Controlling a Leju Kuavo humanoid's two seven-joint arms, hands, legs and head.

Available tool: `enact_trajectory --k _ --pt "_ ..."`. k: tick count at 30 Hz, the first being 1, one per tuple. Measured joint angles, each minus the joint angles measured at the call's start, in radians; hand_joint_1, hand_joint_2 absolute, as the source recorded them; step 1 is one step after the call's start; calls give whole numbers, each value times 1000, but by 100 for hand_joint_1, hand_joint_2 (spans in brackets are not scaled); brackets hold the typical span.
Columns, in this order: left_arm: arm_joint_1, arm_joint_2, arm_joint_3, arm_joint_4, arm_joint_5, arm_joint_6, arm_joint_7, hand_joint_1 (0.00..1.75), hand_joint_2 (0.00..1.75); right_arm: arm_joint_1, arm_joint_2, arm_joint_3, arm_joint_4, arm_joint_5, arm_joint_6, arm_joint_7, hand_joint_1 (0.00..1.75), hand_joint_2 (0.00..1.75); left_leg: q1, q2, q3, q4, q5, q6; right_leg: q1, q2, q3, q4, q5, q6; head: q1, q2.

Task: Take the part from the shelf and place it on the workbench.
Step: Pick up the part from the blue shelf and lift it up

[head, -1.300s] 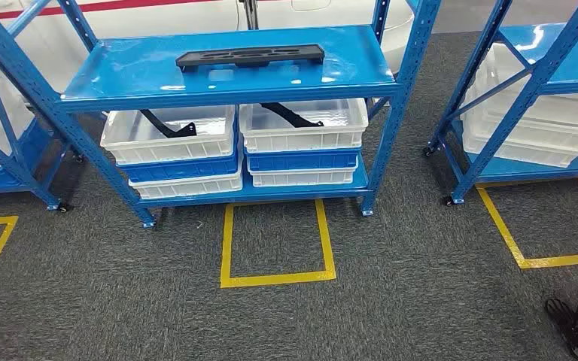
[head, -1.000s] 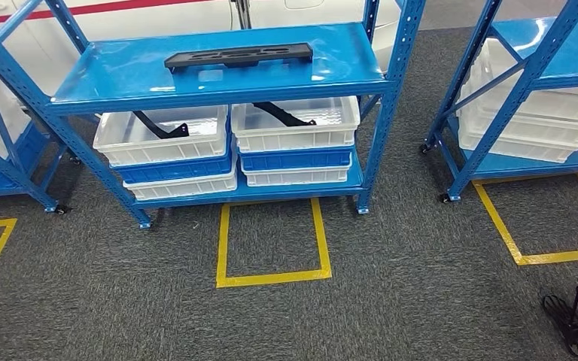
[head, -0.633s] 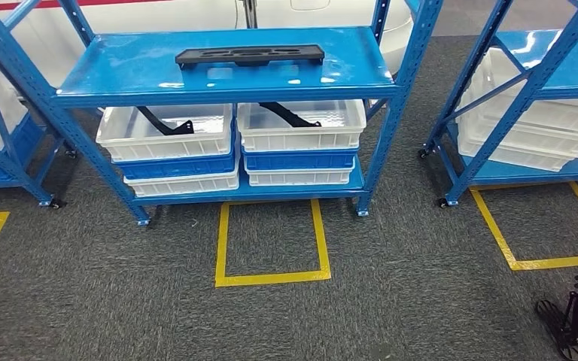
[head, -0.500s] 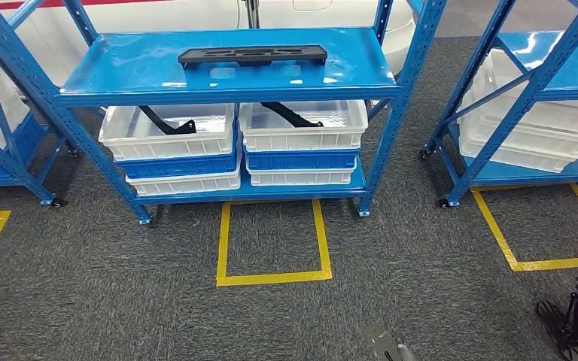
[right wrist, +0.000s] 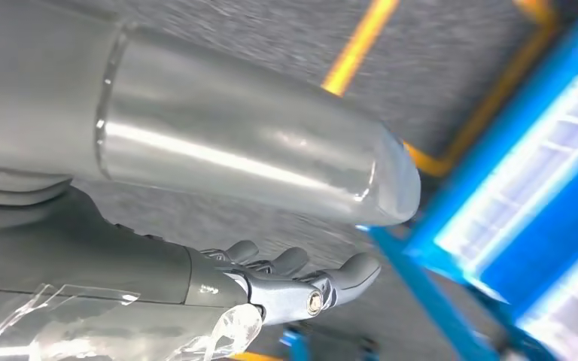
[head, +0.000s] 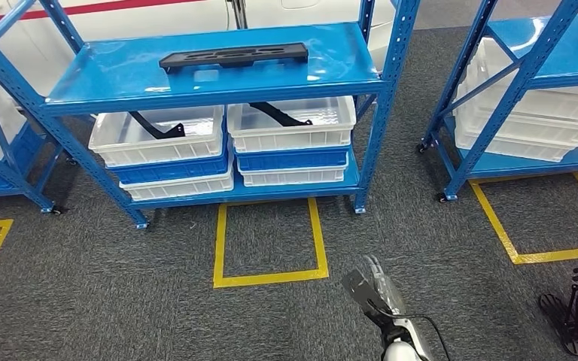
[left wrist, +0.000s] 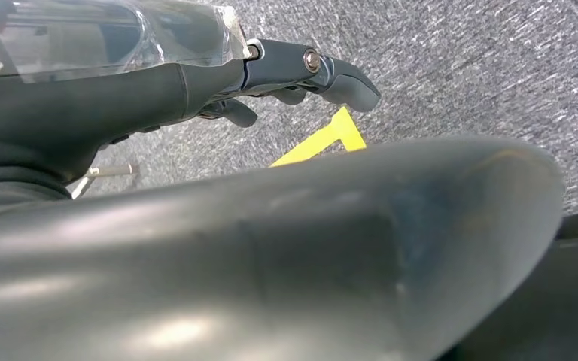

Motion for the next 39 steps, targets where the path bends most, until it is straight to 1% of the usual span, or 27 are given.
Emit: enact_trajectory --k 1,3,5,7,10,11,13,14,15,16,17,18,19,20,21,24,25,27,29,30,31,32,33,35,36,37,39 --pt "0 0 -5 1 5 0 0 0 0 -10 0 4 -31 15 8 3 0 0 0 0 7 -22 23 2 1 1 2 0 -1 -1 0 0" --pt "-3 0 -18 4 14 0 0 0 0 -31 -1 12 -98 45 21 10 0 0 -2 -2 69 -167 104 13 1 3 9 0 -4 1 0 0" --pt "-7 0 -29 7 23 0 0 0 0 -51 -2 20 -164 78 33 19 0 0 -7 -3 123 -294 150 24 6 5 11 0 -9 6 0 0" --pt "-10 0 -38 9 33 0 1 0 0 -67 -3 24 -220 115 43 30 0 0 -13 -3 132 -325 151 29 7 5 9 0 -12 14 0 0" --pt "-12 0 -53 11 49 0 5 0 0 -93 -6 30 -318 177 55 45 0 0 -7 -1 140 -335 154 40 5 3 -2 26 -31 29 1 0" --pt "-14 0 -58 12 54 0 7 0 0 -102 -8 34 -351 197 58 51 0 0 -4 0 144 -338 154 44 5 2 -24 75 -57 34 2 0" --pt "-19 1 -68 16 61 1 13 0 0 -114 -11 42 -407 234 65 61 0 0 -3 0 147 -339 151 50 2 0 -99 220 -121 42 4 0" --pt "-20 1 -73 17 65 1 17 0 0 -117 -13 47 -433 252 69 67 0 0 -3 0 149 -339 149 51 1 0 -138 288 -141 45 4 0" --pt "-20 1 -77 18 68 1 20 0 0 -119 -15 51 -454 269 73 72 0 0 -2 -2 151 -338 146 52 0 0 -159 317 -139 47 4 0" --pt "-19 1 -81 18 71 1 23 0 0 -120 -16 56 -477 285 76 77 0 0 -1 -3 156 -338 143 50 -2 0 -161 307 -115 49 4 0" --pt "-19 1 -85 19 73 0 25 0 0 -121 -19 59 -496 297 79 82 0 0 1 -5 163 -337 138 48 -4 -1 -144 257 -75 50 4 0" --pt "-19 1 -90 19 75 0 27 0 0 -123 -21 63 -514 305 81 85 0 0 2 -7 170 -337 132 43 -6 -4 -112 181 -28 51 4 0" --pt "-19 1 -94 20 75 0 29 0 0 -126 -24 66 -531 310 83 87 0 0 1 -7 176 -335 125 37 -8 -7 -80 105 6 51 4 0" --pt "-21 2 -97 21 76 0 30 0 0 -129 -26 69 -546 312 84 88 0 0 -1 -7 179 -333 119 31 -8 -9 -58 51 26 47 4 0" --pt "-22 2 -99 23 76 0 31 0 0 -132 -28 72 -560 314 86 89 0 0 -4 -6 181 -333 114 26 -8 -9 -46 21 32 42 4 0" --pt "-24 2 -104 26 76 0 31 0 0 -137 -31 81 -597 314 90 90 0 0 -3 -2 182 -332 106 14 -5 -3 -44 12 24 21 3 0" --pt "-25 2 -107 26 76 0 30 0 0 -138 -32 84 -609 314 90 89 0 0 -1 -1 175 -315 95 9 -6 -3 -41 11 22 15 3 0" --pt "-26 2 -115 27 76 0 30 0 0 -142 -35 90 -627 314 93 89 0 0 2 -2 133 -227 55 1 -8 -3 -35 10 19 5 2 0" --pt "-27 2 -120 28 76 0 30 0 0 -144 -36 95 -638 314 97 90 0 0 2 -2 60 -92 5 -4 -6 -2 -31 10 14 -1 2 0" --pt "-27 2 -122 28 76 0 30 0 0 -144 -37 96 -641 314 98 90 0 0 3 -3 25 -36 -9 -5 -5 -1 -29 10 12 -2 2 0" --pt "-27 2 -123 28 75 0 30 0 0 -143 -37 98 -645 314 99 90 0 0 2 -3 -1 -3 -9 -4 -5 0 -26 10 9 -3 2 0" --pt "-26 2 -124 28 75 0 30 0 0 -143 -37 98 -648 314 100 90 0 0 2 -3 -9 -9 11 -2 -5 2 -21 10 5 -3 2 0" --pt "-26 2 -124 28 75 0 30 0 0 -143 -38 99 -653 316 100 91 0 0 2 -3 0 -51 48 1 -4 4 -14 10 1 -2 2 0" --pt "-26 2 -125 29 74 0 30 0 0 -145 -39 99 -661 321 100 92 0 0 -2 -5 56 -203 137 15 -3 7 2 10 -10 3 2 0" --pt "-27 2 -125 29 73 0 30 0 0 -146 -40 101 -665 326 100 94 0 0 -5 -5 82 -266 163 20 -1 9 7 9 -15 7 2 0" --pt "-28 2 -126 30 72 0 30 0 0 -147 -41 102 -667 332 101 96 0 0 -7 -5 98 -304 175 24 0 10 10 9 -20 11 2 0" --pt "-30 1 -128 31 71 -1 30 0 0 -149 -43 106 -671 344 102 101 0 0 -12 -5 106 -318 168 27 0 12 14 5 -25 20 2 0"
